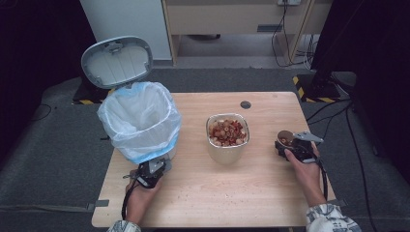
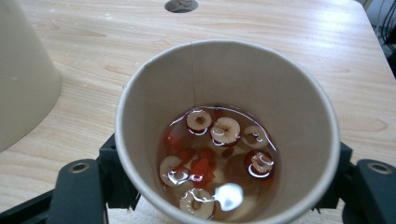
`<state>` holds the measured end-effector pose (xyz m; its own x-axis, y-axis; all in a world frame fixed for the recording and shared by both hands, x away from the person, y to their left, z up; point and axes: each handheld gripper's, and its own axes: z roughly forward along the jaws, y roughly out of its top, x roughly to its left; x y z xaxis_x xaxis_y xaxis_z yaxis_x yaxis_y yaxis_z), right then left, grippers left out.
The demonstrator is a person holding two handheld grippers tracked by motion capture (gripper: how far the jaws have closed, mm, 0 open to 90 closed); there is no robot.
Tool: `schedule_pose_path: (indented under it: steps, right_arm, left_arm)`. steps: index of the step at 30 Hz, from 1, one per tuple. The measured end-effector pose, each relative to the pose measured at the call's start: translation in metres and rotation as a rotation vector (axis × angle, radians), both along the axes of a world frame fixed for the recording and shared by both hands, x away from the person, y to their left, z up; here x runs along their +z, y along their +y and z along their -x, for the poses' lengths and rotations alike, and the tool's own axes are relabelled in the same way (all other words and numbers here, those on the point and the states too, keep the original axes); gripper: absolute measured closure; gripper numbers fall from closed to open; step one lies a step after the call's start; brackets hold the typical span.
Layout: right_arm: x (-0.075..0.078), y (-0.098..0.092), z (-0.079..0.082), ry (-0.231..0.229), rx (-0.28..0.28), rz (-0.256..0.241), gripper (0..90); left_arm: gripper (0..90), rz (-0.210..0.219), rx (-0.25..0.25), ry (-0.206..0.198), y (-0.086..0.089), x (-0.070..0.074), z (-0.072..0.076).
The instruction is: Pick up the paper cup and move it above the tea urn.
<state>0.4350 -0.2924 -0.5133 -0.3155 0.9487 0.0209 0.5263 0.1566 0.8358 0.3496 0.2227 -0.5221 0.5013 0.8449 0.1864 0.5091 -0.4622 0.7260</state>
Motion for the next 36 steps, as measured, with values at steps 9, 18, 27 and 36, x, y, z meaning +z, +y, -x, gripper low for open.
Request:
schedule_pose_path:
  steps: [9,18,27,36]
  right_arm:
    - [0.011,0.005,0.003,-0.028,0.043,0.03,31.9]
    - [0.013,0.006,0.002,-0.03,0.055,0.033,32.9]
    - [0.034,0.006,0.002,-0.062,0.09,0.059,34.4]
    - [0.059,0.006,-0.005,-0.094,0.126,0.101,35.2]
  left_arm:
    - [88.4,0.002,0.001,0.0,0.0,0.0,0.0]
    - [88.4,0.006,0.001,0.0,0.0,0.0,0.0]
    - [88.4,0.006,0.001,0.0,0.0,0.0,0.0]
    - [88.4,0.006,0.001,0.0,0.0,0.0,0.0]
